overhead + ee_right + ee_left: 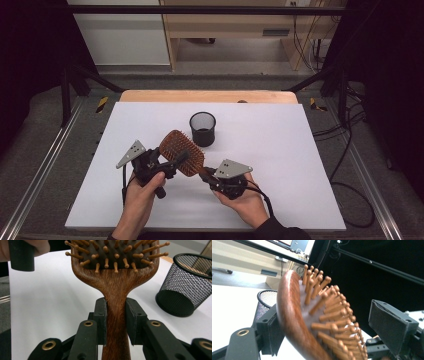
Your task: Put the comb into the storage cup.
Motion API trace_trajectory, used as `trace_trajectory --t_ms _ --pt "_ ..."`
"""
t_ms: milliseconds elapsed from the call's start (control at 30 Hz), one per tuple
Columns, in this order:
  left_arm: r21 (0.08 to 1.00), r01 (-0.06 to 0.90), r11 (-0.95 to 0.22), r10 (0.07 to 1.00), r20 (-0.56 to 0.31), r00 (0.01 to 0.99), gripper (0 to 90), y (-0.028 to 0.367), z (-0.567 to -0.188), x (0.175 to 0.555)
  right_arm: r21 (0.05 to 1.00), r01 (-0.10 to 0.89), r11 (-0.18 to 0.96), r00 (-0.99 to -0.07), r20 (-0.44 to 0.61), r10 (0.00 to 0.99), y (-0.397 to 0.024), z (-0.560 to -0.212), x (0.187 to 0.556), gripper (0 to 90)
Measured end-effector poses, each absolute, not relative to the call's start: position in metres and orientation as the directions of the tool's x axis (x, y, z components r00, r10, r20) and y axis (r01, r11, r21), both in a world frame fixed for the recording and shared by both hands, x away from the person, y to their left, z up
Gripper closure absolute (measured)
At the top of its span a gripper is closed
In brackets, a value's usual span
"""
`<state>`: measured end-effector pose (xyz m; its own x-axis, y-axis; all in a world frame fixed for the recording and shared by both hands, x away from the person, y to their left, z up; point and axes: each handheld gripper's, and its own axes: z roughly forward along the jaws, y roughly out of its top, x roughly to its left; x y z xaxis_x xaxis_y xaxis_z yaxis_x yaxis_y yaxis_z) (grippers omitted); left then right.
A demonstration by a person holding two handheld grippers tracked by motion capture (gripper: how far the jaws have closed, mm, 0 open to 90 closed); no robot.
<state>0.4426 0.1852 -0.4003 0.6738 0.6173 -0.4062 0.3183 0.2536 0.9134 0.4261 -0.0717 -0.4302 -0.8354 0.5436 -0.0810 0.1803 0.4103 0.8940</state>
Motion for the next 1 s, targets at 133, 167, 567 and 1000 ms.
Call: trace_trajectory --t_ms 133,167,567,1000 --pt "0.897 0.341 0.281 0.614 -0.442 0.655 20.5 0.1897 -0.4002 0.4434 0.893 0.179 0.414 -0.838 -0.082 0.539 -0.0684 -0.4321 0.4259 73.0" --pt "0.893 0.348 0.287 0.614 -0.45 0.648 21.3 0.1906 -0.4005 0.4436 0.89 0.178 0.42 -0.839 -0.086 0.537 -0.0676 -0.433 0.4257 73.0" --pt "0.877 0.377 0.299 0.607 -0.48 0.633 32.8 0.1915 -0.3994 0.4431 0.89 0.179 0.419 -0.834 -0.089 0.545 -0.0671 -0.4339 0.4248 73.1" --pt "0.867 0.403 0.292 0.549 -0.497 0.672 48.2 0.187 -0.3947 0.4393 0.878 0.176 0.445 -0.828 -0.112 0.549 -0.065 -0.437 0.4249 73.1"
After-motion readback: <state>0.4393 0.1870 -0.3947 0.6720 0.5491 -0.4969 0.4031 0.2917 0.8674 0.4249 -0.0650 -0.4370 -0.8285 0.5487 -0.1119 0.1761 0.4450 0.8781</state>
